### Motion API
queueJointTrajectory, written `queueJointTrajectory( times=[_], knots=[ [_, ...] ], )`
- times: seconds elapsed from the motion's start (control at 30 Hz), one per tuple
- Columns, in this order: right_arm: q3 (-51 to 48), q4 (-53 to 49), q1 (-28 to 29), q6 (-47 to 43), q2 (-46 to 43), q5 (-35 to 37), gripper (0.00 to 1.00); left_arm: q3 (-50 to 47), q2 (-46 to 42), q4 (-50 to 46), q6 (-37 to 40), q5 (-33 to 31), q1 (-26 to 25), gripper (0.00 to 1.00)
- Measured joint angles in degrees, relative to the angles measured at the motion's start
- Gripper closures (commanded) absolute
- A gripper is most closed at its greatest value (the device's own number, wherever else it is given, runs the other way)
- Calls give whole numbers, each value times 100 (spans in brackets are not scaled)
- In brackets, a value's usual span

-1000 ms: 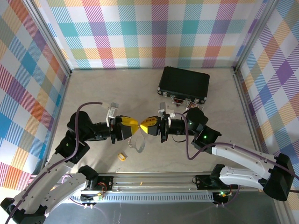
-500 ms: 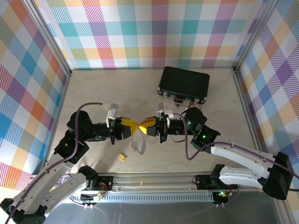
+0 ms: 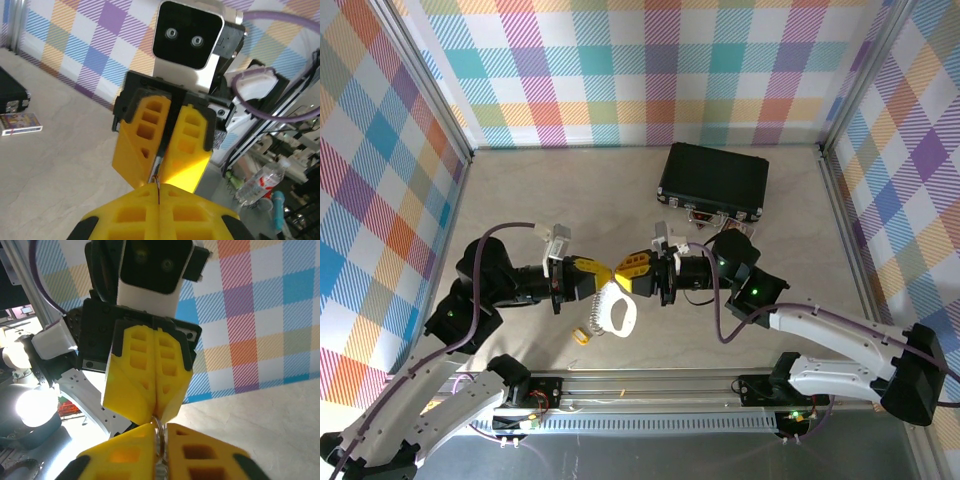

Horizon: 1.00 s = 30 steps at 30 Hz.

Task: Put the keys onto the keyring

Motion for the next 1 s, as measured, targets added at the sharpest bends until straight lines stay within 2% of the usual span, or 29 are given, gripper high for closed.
queueJointTrajectory(
  times=[0.1, 0.23, 0.37, 0.5, 0.77, 1.0],
  knots=[
    [76, -841, -4, -343, -363, 282, 45, 424, 92, -610, 382, -249, 0, 100],
    [452, -2026, -17, -868, -820, 695, 38, 907, 271, -1370, 909, -590, 0, 100],
    [802, -2859, -17, -1307, -1023, 944, 41, 1401, 557, -2140, 1462, -894, 0, 100],
    [839, -3230, -17, -1541, -911, 979, 45, 1904, 918, -2830, 1956, -1237, 0, 100],
    [839, -3123, -17, -1672, -319, 767, 51, 2426, 1443, -3668, 2588, -1762, -122, 100],
    [841, -3010, -17, -1930, -68, 509, 55, 2437, 1504, -3801, 2942, -1843, -476, 100]
  ],
)
